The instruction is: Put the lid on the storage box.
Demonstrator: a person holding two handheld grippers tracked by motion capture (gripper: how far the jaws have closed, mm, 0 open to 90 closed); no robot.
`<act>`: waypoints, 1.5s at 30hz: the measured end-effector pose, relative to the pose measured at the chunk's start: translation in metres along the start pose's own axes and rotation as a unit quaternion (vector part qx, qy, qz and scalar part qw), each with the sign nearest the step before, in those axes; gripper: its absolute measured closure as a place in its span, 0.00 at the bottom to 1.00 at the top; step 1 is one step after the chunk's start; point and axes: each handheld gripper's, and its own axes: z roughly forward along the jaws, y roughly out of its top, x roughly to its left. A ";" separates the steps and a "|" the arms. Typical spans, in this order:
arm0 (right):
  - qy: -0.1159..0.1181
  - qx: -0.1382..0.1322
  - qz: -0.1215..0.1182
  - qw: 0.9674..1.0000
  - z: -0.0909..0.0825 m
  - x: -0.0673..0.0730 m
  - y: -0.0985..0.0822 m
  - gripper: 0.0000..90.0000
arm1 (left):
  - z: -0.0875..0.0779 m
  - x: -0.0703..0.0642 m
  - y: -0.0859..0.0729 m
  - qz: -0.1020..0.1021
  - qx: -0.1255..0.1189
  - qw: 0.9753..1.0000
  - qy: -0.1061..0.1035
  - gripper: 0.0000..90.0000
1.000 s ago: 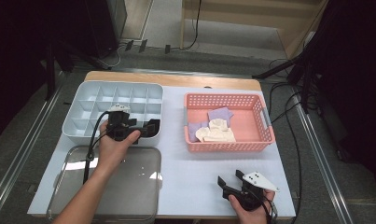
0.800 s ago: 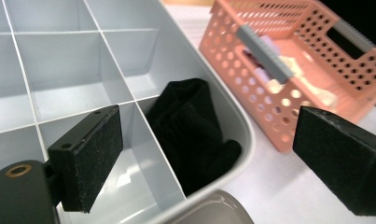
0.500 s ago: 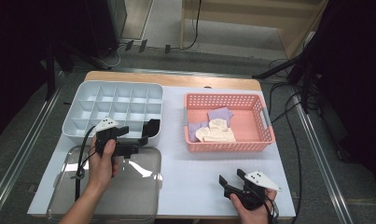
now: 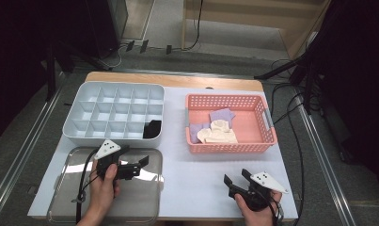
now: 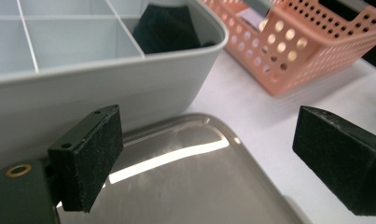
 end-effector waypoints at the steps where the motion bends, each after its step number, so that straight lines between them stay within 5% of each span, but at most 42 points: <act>1: -0.002 -0.002 -0.002 1.000 0.000 0.000 0.001 0.28 | 0.001 0.000 -0.003 -0.001 0.000 1.000 -0.001 0.10; 14: -0.010 -0.019 -0.006 1.000 -0.008 0.005 0.017 0.30 | 0.010 0.001 -0.022 0.009 0.001 1.000 -0.004 0.10; 19: -0.015 -0.021 -0.008 1.000 -0.008 0.008 0.026 0.31 | 0.011 -0.004 -0.024 0.031 0.004 0.999 0.013 0.10; 45: -0.024 -0.027 0.006 0.999 0.017 -0.002 0.092 0.32 | 0.013 -0.002 -0.023 0.022 0.007 1.000 0.005 0.11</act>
